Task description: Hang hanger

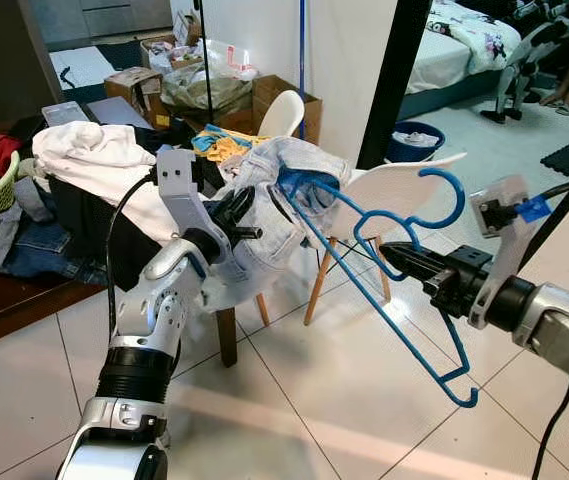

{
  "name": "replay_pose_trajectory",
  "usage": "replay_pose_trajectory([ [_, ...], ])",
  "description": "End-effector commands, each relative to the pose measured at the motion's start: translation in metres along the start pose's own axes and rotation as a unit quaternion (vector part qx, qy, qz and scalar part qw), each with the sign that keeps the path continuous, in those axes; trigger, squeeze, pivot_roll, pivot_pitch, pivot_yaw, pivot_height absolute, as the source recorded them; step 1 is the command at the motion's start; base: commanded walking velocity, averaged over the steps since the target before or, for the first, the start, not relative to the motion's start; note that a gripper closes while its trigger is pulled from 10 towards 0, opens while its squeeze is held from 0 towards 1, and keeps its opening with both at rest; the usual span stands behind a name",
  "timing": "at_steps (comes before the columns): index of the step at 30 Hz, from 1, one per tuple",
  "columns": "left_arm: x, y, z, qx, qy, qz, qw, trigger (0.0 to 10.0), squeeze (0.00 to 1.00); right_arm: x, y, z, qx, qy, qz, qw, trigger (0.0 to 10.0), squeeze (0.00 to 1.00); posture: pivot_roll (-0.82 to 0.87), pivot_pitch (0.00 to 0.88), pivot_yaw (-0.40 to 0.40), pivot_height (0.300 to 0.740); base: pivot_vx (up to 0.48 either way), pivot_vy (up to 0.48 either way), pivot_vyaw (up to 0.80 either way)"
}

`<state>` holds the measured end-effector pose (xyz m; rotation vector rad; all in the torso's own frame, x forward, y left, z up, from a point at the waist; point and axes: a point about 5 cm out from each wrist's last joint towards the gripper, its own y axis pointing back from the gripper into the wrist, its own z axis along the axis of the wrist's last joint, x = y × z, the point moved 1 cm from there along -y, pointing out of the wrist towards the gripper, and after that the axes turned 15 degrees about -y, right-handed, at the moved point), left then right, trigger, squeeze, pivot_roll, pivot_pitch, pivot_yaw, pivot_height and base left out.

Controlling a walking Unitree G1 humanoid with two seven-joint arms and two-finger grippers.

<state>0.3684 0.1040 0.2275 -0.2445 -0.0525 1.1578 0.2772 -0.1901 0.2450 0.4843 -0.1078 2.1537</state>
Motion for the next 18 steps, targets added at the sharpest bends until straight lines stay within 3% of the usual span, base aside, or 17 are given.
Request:
replay_pose_trajectory([
  [1, -0.011, -0.001, 0.010, -0.027, 0.003, -0.021, 0.999, 10.0, 0.00, -0.005, -0.001, -0.001, 0.002, -0.013, -0.022, 1.000, 10.0, 0.00, -0.05, 0.059, -0.004, 0.740, 0.000, 0.000, 0.00],
  [5, -0.023, 0.001, 0.015, -0.044, 0.013, -0.036, 0.998, 10.0, 0.00, -0.013, -0.009, -0.002, -0.011, -0.047, -0.067, 0.997, 10.0, 0.00, -0.05, 0.057, -0.005, 0.740, 0.000, 0.000, 0.00],
  [10, -0.028, 0.001, 0.016, -0.049, 0.018, -0.043, 0.998, 10.0, 0.00, -0.016, -0.011, 0.000, -0.025, -0.057, -0.080, 0.995, 10.0, 0.00, -0.05, 0.057, -0.005, 0.740, 0.000, 0.000, 0.00],
  [11, -0.036, 0.003, 0.017, -0.050, 0.021, -0.063, 0.997, 10.0, 0.00, -0.016, -0.015, 0.009, -0.069, -0.078, -0.086, 0.991, 10.0, 0.00, -0.05, 0.058, -0.004, 0.740, 0.000, 0.000, 0.00],
  [14, -0.036, 0.003, 0.017, -0.050, 0.021, -0.063, 0.997, 10.0, 0.00, -0.016, -0.015, 0.009, -0.069, -0.078, -0.086, 0.991, 10.0, 0.00, -0.05, 0.058, -0.004, 0.740, 0.000, 0.000, 0.00],
  [16, -0.056, 0.006, 0.014, -0.037, -0.008, -0.107, 0.994, 10.0, 0.00, -0.015, -0.018, 0.040, -0.196, -0.133, -0.075, 0.969, 10.0, 0.00, -0.05, 0.060, -0.004, 0.740, 0.000, 0.000, 0.00],
  [17, -0.056, 0.006, 0.014, -0.037, -0.008, -0.107, 0.994, 10.0, 0.00, -0.015, -0.018, 0.040, -0.196, -0.133, -0.075, 0.969, 10.0, 0.00, -0.05, 0.060, -0.004, 0.740, 0.000, 0.000, 0.00],
  [18, -0.062, 0.008, 0.012, -0.032, -0.025, -0.121, 0.992, 10.0, 0.00, -0.015, -0.018, 0.051, -0.239, -0.160, -0.070, 0.955, 10.0, 0.00, -0.05, 0.060, -0.004, 0.740, 0.000, 0.000, 0.00],
])
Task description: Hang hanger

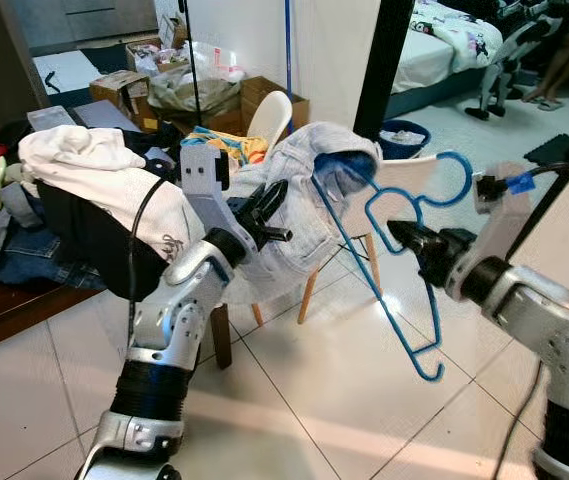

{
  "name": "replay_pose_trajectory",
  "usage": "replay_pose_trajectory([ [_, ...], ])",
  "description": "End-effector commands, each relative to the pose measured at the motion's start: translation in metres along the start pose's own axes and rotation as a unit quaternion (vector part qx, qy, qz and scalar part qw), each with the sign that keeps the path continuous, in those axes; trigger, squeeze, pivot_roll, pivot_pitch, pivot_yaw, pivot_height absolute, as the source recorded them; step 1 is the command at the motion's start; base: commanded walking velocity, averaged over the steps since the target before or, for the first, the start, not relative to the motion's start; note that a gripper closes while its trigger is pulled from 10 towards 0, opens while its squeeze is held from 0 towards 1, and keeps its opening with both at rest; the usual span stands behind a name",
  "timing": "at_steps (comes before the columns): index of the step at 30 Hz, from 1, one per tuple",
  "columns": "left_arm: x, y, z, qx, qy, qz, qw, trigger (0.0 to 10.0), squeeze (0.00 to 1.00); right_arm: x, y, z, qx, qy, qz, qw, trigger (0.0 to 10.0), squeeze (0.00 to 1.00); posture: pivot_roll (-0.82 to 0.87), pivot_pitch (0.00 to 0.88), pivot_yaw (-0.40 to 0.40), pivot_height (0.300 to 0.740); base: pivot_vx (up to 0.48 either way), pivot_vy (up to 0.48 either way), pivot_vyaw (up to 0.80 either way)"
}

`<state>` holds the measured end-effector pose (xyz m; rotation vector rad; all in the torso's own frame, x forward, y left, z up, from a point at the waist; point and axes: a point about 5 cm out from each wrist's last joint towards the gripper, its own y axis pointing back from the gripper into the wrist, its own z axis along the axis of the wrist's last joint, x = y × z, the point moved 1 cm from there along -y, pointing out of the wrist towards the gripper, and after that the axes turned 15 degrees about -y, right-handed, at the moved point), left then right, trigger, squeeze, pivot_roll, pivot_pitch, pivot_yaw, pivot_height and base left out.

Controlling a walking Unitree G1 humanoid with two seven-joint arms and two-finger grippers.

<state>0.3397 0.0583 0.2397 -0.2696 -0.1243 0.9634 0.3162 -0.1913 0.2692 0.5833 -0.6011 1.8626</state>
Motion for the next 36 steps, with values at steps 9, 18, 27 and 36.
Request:
replay_pose_trajectory([
  [9, -0.023, 0.004, -0.002, 0.016, -0.076, -0.061, 0.995, 10.0, 0.00, 0.000, -0.001, 0.035, -0.125, -0.073, -0.006, 0.989, 10.0, 0.00, -0.05, 0.062, -0.006, 0.740, 0.000, 0.000, 0.00],
  [18, -0.024, 0.013, -0.025, 0.089, -0.369, -0.130, 0.916, 10.0, 0.00, 0.020, -0.007, 0.029, -0.107, -0.084, 0.051, 0.989, 10.0, 0.00, -0.04, 0.066, -0.003, 0.740, 0.000, 0.000, 0.00],
  [27, -0.004, 0.018, -0.018, 0.097, -0.382, -0.119, 0.911, 10.0, 1.00, 0.029, -0.005, 0.031, -0.114, -0.087, 0.076, 0.987, 10.0, 0.00, -0.04, 0.068, -0.005, 0.740, 0.000, 0.000, 0.00],
  [36, -0.001, 0.025, 0.027, 0.022, -0.200, -0.158, 0.967, 10.0, 1.00, 0.037, -0.004, 0.030, -0.112, -0.016, 0.095, 0.989, 10.0, 0.00, -0.03, 0.069, -0.006, 0.740, 0.000, 0.000, 0.00],
])
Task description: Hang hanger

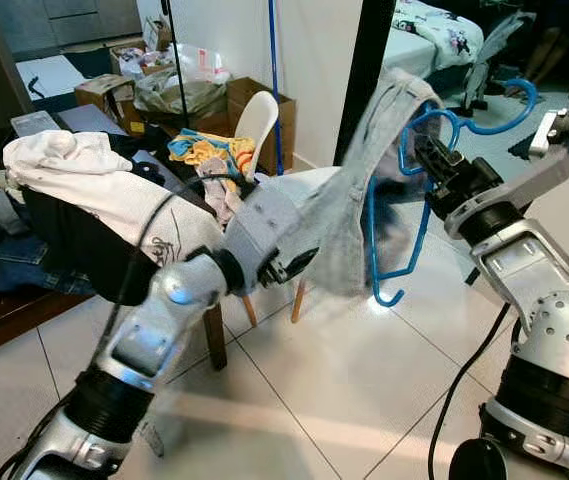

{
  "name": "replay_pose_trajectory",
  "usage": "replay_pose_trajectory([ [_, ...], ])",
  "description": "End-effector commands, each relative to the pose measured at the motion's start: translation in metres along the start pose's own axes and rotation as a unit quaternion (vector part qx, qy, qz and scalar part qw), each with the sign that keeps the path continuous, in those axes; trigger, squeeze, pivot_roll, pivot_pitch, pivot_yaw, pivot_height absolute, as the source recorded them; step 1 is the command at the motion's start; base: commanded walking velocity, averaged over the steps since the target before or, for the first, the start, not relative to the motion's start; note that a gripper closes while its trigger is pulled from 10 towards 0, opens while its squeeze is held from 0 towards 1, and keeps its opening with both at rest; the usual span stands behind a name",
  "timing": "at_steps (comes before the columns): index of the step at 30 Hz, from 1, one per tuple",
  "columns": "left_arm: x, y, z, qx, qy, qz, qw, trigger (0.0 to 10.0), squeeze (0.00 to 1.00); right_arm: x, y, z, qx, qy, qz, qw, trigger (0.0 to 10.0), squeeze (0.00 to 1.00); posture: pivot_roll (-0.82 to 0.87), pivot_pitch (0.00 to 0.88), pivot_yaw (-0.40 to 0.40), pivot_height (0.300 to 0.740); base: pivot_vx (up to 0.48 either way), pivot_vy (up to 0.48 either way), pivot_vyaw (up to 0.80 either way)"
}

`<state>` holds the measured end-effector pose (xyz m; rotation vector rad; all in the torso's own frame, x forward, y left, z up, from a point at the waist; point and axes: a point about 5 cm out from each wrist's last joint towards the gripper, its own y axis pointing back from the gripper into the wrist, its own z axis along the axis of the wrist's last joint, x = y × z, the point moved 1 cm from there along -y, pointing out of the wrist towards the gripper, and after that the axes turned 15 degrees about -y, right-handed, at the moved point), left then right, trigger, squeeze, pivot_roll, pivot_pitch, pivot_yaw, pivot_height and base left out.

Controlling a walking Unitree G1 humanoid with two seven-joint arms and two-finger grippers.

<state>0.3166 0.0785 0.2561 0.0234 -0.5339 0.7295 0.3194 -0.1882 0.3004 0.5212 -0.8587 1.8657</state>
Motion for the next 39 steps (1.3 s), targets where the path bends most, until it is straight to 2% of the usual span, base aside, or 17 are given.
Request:
replay_pose_trajectory([
  [1, 0.000, 0.004, 0.014, -0.045, 0.048, -0.025, 0.998, 10.0, 1.00, 0.020, 0.001, 0.004, -0.015, 0.039, 0.054, 0.998, 10.0, 0.00, -0.03, 0.069, -0.008, 0.740, 0.000, 0.000, 0.00],
  [7, 0.003, 0.006, 0.020, -0.062, 0.053, -0.025, 0.996, 10.0, 1.00, 0.022, 0.001, 0.003, -0.011, 0.058, 0.062, 0.996, 10.0, 0.00, -0.03, 0.068, -0.008, 0.740, 0.000, 0.000, 0.00],
  [9, 0.025, 0.007, 0.032, -0.088, 0.028, 0.029, 0.995, 10.0, 1.00, 0.027, 0.002, -0.001, 0.007, 0.154, 0.086, 0.984, 10.0, 0.00, -0.03, 0.061, -0.014, 0.740, 0.000, 0.000, 0.00],
  [10, 0.025, 0.007, 0.032, -0.088, 0.028, 0.029, 0.995, 10.0, 1.00, 0.027, 0.002, -0.001, 0.007, 0.154, 0.086, 0.984, 10.0, 0.00, -0.03, 0.061, -0.014, 0.740, 0.000, 0.000, 0.00],
  [12, 0.036, 0.010, 0.037, -0.094, 0.008, 0.047, 0.994, 10.0, 1.00, 0.027, 0.005, -0.004, 0.024, 0.204, 0.098, 0.974, 10.0, 0.00, -0.03, 0.058, -0.016, 0.740, 0.000, 0.000, 0.00],
  [13, 0.051, 0.015, 0.043, -0.099, -0.019, 0.056, 0.993, 10.0, 0.33, 0.025, 0.008, -0.005, 0.042, 0.244, 0.107, 0.963, 10.0, 0.00, -0.02, 0.057, -0.019, 0.740, 0.000, 0.000, 0.00],
  [15, 0.051, 0.015, 0.043, -0.099, -0.019, 0.056, 0.993, 10.0, 0.33, 0.025, 0.008, -0.005, 0.042, 0.244, 0.107, 0.963, 10.0, 0.00, -0.02, 0.057, -0.019, 0.740, 0.000, 0.000, 0.00],
  [16, 0.066, 0.023, 0.050, -0.104, -0.039, 0.053, 0.992, 10.0, 0.00, 0.021, 0.012, -0.004, 0.056, 0.272, 0.112, 0.954, 10.0, 0.00, -0.02, 0.055, -0.018, 0.740, 0.000, 0.000, 0.00],
  [19, 0.097, 0.050, 0.083, -0.118, -0.107, -0.024, 0.987, 10.0, 0.00, 0.012, 0.022, 0.008, 0.069, 0.313, 0.127, 0.939, 10.0, 0.00, 0.00, 0.051, -0.011, 0.740, 0.000, 0.000, 0.00],
  [22, 0.101, 0.060, 0.097, -0.109, -0.138, -0.078, 0.981, 10.0, 0.00, 0.014, 0.026, 0.012, 0.067, 0.319, 0.149, 0.934, 10.0, 0.00, 0.01, 0.052, -0.003, 0.740, 0.000, 0.000, 0.00],
  [24, 0.101, 0.060, 0.097, -0.109, -0.138, -0.078, 0.981, 10.0, 0.00, 0.014, 0.026, 0.012, 0.067, 0.319, 0.149, 0.934, 10.0, 0.00, 0.01, 0.052, -0.003, 0.740, 0.000, 0.000, 0.00],
  [27, 0.100, 0.070, 0.111, -0.067, -0.208, -0.181, 0.959, 10.0, 0.00, 0.018, 0.028, 0.007, 0.080, 0.317, 0.183, 0.927, 10.0, 0.00, 0.04, 0.051, 0.009, 0.740, 0.000, 0.000, 0.00],
  [29, 0.100, 0.070, 0.111, -0.067, -0.208, -0.181, 0.959, 10.0, 0.00, 0.018, 0.028, 0.007, 0.080, 0.317, 0.183, 0.927, 10.0, 0.00, 0.04, 0.051, 0.009, 0.740, 0.000, 0.000, 0.00],
  [31, 0.100, 0.075, 0.113, -0.033, -0.238, -0.238, 0.941, 10.0, 0.00, 0.021, 0.028, 0.000, 0.097, 0.320, 0.205, 0.920, 10.0, 0.00, 0.04, 0.052, 0.014, 0.740, 0.000, 0.000, 0.00],
  [32, 0.100, 0.075, 0.113, -0.033, -0.238, -0.238, 0.941, 10.0, 0.00, 0.021, 0.028, 0.000, 0.097, 0.320, 0.205, 0.920, 10.0, 0.00, 0.04, 0.052, 0.014, 0.740, 0.000, 0.000, 0.00],
  [35, 0.101, 0.073, 0.096, 0.034, -0.278, -0.307, 0.909, 10.0, 0.00, 0.030, 0.034, -0.026, 0.159, 0.316, 0.267, 0.896, 10.0, 0.00, 0.04, 0.049, 0.032, 0.740, 0.000, 0.000, 0.00],
  [39, 0.103, 0.067, 0.090, 0.053, -0.292, -0.331, 0.896, 10.0, 0.00, 0.035, 0.040, -0.040, 0.194, 0.310, 0.299, 0.881, 10.0, 0.00, 0.04, 0.050, 0.040, 0.740, 0.000, 0.000, 0.00],
])
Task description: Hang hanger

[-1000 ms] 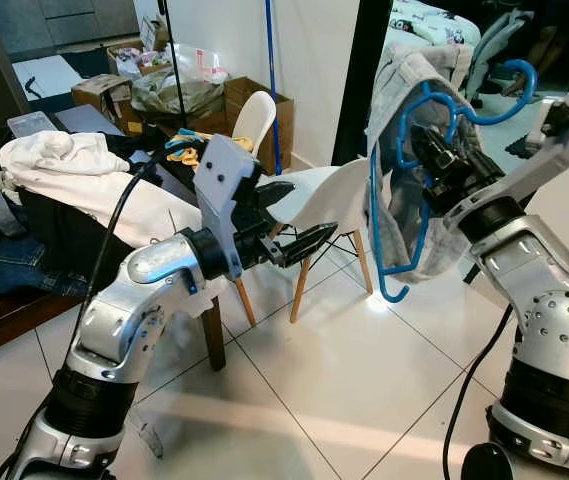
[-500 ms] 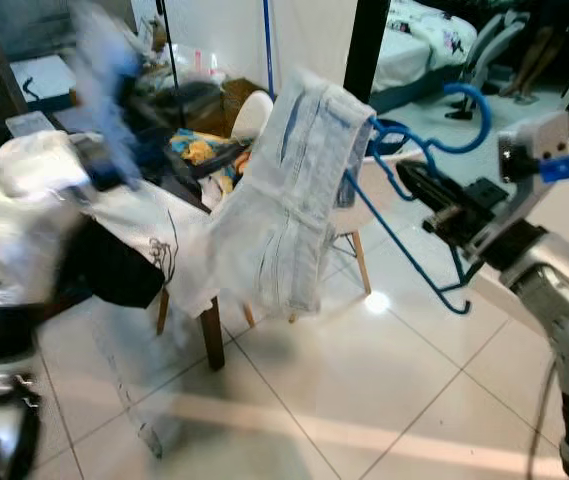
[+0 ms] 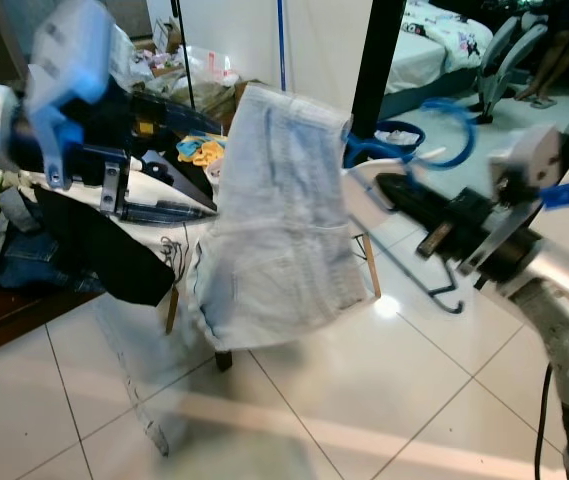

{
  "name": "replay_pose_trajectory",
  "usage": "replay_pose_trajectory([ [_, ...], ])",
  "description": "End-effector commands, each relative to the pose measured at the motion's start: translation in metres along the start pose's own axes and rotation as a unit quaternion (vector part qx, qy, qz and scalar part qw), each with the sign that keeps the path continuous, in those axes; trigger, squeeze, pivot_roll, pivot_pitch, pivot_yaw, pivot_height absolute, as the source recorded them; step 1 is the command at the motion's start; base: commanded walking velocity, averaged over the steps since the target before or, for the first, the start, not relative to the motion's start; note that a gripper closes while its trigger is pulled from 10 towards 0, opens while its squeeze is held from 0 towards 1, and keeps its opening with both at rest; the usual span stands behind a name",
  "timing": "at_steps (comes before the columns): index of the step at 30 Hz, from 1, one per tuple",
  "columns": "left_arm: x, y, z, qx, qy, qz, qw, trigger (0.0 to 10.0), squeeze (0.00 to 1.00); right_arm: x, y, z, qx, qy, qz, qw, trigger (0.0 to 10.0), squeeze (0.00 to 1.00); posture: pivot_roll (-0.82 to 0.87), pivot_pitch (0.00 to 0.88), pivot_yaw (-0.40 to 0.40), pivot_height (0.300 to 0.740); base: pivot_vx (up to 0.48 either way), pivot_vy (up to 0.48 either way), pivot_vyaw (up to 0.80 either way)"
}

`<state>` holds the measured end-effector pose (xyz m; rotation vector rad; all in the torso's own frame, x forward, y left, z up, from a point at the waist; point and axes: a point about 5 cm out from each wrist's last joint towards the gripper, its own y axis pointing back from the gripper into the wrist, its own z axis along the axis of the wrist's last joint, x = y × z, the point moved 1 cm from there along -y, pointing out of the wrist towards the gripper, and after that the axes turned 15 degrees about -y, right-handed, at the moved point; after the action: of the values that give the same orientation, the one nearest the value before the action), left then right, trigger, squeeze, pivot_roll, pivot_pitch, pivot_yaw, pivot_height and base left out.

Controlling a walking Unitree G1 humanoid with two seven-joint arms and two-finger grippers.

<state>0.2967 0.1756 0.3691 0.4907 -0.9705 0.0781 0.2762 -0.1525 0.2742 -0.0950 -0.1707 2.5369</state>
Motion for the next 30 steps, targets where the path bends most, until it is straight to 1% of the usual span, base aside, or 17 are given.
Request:
replay_pose_trajectory([
  [1, 0.002, 0.001, 0.002, 0.009, -0.014, -0.011, 1.000, 10.0, 0.00, 0.008, -0.001, 0.010, -0.018, 0.018, 0.026, 0.999, 10.0, 0.00, 0.04, 0.050, 0.040, 0.740, 0.000, 0.000, 0.00],
  [2, 0.004, 0.000, 0.000, 0.013, -0.021, -0.018, 1.000, 10.0, 0.00, 0.012, -0.002, 0.008, -0.014, 0.017, 0.037, 0.999, 10.0, 0.00, 0.04, 0.050, 0.043, 0.740, 0.000, 0.000, 0.00],
  [3, 0.004, 0.000, 0.000, 0.013, -0.021, -0.018, 1.000, 10.0, 0.00, 0.012, -0.002, 0.008, -0.014, 0.017, 0.037, 0.999, 10.0, 0.00, 0.04, 0.050, 0.043, 0.740, 0.000, 0.000, 0.00],
  [4, 0.008, -0.001, -0.001, 0.020, -0.030, -0.020, 0.999, 10.0, 0.00, 0.015, -0.003, 0.007, -0.009, 0.017, 0.050, 0.999, 10.0, 0.00, 0.04, 0.050, 0.048, 0.740, 0.000, 0.000, 0.00],
  [7, 0.011, -0.002, -0.002, 0.028, -0.037, -0.025, 0.999, 10.0, 0.00, 0.019, -0.004, 0.006, -0.007, 0.016, 0.060, 0.998, 10.0, 0.00, 0.04, 0.050, 0.052, 0.740, 0.000, 0.000, 0.00],
  [9, 0.012, -0.007, -0.007, 0.042, -0.050, -0.046, 0.997, 10.0, 0.00, 0.026, -0.007, 0.007, -0.008, 0.015, 0.082, 0.996, 10.0, 0.00, 0.04, 0.052, 0.060, 0.740, 0.000, 0.000, 0.00],
  [17, 0.012, -0.010, -0.010, 0.046, -0.056, -0.056, 0.996, 10.0, 0.00, 0.030, -0.009, 0.007, -0.010, 0.015, 0.095, 0.995, 10.0, 0.00, 0.03, 0.052, 0.061, 0.740, 0.000, 0.000, 0.00],
  [18, 0.010, -0.013, -0.012, 0.042, -0.051, -0.066, 0.996, 10.0, 0.00, 0.033, -0.010, 0.007, -0.010, 0.013, 0.103, 0.995, 10.0, 0.00, 0.03, 0.054, 0.061, 0.740, 0.000, 0.000, 0.00],
  [20, 0.010, -0.013, -0.012, 0.042, -0.051, -0.066, 0.996, 10.0, 0.00, 0.033, -0.010, 0.007, -0.010, 0.013, 0.103, 0.995, 10.0, 0.00, 0.03, 0.054, 0.061, 0.740, 0.000, 0.000, 0.00],
  [21, 0.007, -0.015, -0.015, 0.038, -0.047, -0.079, 0.995, 10.0, 0.00, 0.036, -0.011, 0.007, -0.011, 0.011, 0.110, 0.994, 10.0, 0.00, 0.03, 0.055, 0.062, 0.740, 0.000, 0.000, 0.00],
  [22, 0.007, -0.015, -0.015, 0.038, -0.047, -0.079, 0.995, 10.0, 0.00, 0.036, -0.011, 0.007, -0.011, 0.011, 0.110, 0.994, 10.0, 0.00, 0.03, 0.055, 0.062, 0.740, 0.000, 0.000, 0.00],
  [23, 0.004, -0.017, -0.017, 0.033, -0.038, -0.095, 0.994, 5.8, 0.00, 0.038, -0.011, 0.007, -0.013, 0.010, 0.116, 0.993, 10.0, 0.00, 0.03, 0.055, 0.062, 0.740, 0.000, 0.000, 0.00],
  [24, 0.004, -0.017, -0.017, 0.033, -0.038, -0.095, 0.994, 5.8, 0.00, 0.038, -0.011, 0.007, -0.013, 0.010, 0.116, 0.993, 10.0, 0.00, 0.03, 0.055, 0.062, 0.740, 0.000, 0.000, 0.00],
  [25, 0.000, -0.018, -0.020, 0.030, -0.028, -0.109, 0.993, 0.0, 0.00, 0.040, -0.012, 0.009, -0.017, 0.009, 0.120, 0.993, 10.0, 0.00, 0.03, 0.057, 0.063, 0.740, 0.000, 0.000, 0.00],
  [27, 0.000, -0.018, -0.020, 0.030, -0.028, -0.109, 0.993, 0.0, 0.00, 0.040, -0.012, 0.009, -0.017, 0.009, 0.120, 0.993, 10.0, 0.00, 0.03, 0.057, 0.063, 0.740, 0.000, 0.000, 0.00],
  [28, -0.005, -0.020, -0.024, 0.032, -0.018, -0.125, 0.992, 0.0, 0.00, 0.041, -0.013, 0.011, -0.022, 0.008, 0.122, 0.992, 10.0, 0.00, 0.03, 0.058, 0.067, 0.740, 0.000, 0.000, 0.00],
  [30, -0.005, -0.020, -0.024, 0.032, -0.018, -0.125, 0.992, 0.0, 0.00, 0.041, -0.013, 0.011, -0.022, 0.008, 0.122, 0.992, 10.0, 0.00, 0.03, 0.058, 0.067, 0.740, 0.000, 0.000, 0.00],
])
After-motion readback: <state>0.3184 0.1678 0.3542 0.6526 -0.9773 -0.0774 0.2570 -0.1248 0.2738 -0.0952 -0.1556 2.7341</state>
